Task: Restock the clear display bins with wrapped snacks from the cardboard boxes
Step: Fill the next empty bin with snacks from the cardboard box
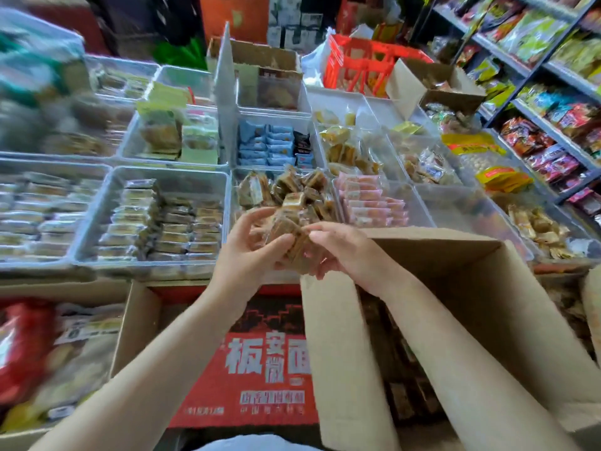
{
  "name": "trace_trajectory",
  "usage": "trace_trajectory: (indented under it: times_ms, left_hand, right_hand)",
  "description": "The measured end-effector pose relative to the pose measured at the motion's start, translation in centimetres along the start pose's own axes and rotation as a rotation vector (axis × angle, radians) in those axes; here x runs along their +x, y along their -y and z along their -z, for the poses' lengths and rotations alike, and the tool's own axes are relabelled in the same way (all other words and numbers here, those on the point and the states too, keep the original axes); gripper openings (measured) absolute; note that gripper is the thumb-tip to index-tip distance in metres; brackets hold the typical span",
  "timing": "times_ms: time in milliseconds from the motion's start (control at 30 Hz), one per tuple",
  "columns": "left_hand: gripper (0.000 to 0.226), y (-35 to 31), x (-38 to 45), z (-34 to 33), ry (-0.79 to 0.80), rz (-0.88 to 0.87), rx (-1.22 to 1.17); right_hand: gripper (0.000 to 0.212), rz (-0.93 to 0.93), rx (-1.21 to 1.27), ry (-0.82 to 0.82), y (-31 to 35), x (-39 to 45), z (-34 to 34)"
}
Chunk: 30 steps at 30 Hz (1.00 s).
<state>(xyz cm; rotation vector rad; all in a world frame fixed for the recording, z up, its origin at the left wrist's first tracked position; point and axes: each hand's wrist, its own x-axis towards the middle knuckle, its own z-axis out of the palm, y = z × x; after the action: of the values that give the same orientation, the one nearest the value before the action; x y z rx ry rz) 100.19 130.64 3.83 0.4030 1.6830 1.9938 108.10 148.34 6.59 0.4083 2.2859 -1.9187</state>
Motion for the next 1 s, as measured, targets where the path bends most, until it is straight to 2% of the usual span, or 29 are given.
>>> trace_trajectory:
  times_ms: [100,233,267,333,400,467,567,667,733,833,1000]
  left_hand:
    - [0.041,0.9,1.6,7.6,-0.069,0.019,0.060]
    - [0.036,3.7,4.1,17.5,-0.118,0.056,0.289]
    - [0.035,4.5,4.8,19.9,-0.128,0.034,0.395]
    - [0.042,6.6,6.0,24.6,-0.140,-0.006,0.766]
    - [0.063,8.9,6.6,28.4,-0.123,0.002,1.198]
    - [0.077,11.2,6.6,31.4,-0.068,0.040,1.405]
    - [0.066,13.0,6.1,33.7,0.017,0.051,1.451]
    - [0.060,13.4,6.3,34.1,0.024,0.046,1.435]
    - [0.062,13.9,6.4,34.0,0.020,0.051,1.425]
    - [0.064,14.5,6.4,33.8,0.006,0.045,1.430]
    - [0.065,15.0,6.7,33.3,-0.003,0.056,1.441]
  right_hand:
    - [0.026,-0.028,-0.072,0.030,0.3,4.7,-6.2]
    - [0.036,-0.102,-0.134,-0.052,-1.8,10.7,-13.8]
    - [0.035,-0.113,-0.193,-0.096,-2.4,12.3,-14.9]
    - [0.032,-0.116,-0.338,-0.173,-2.8,15.7,-16.5]
    - [0.032,-0.106,-0.415,-0.196,-2.3,19.2,-17.6]
    - [0.034,-0.076,-0.537,-0.175,-1.9,22.5,-18.9]
    - [0.034,-0.089,-0.720,-0.052,-2.7,26.4,-21.2]
    - [0.030,-0.203,-0.843,0.173,-4.7,29.3,-23.0]
    - [0.030,-0.313,-0.817,0.292,-5.5,30.4,-23.9]
    - [0.039,-0.393,-0.761,0.284,-6.4,31.3,-24.7]
    - [0.039,-0.449,-0.808,0.324,-5.9,31.9,-23.9]
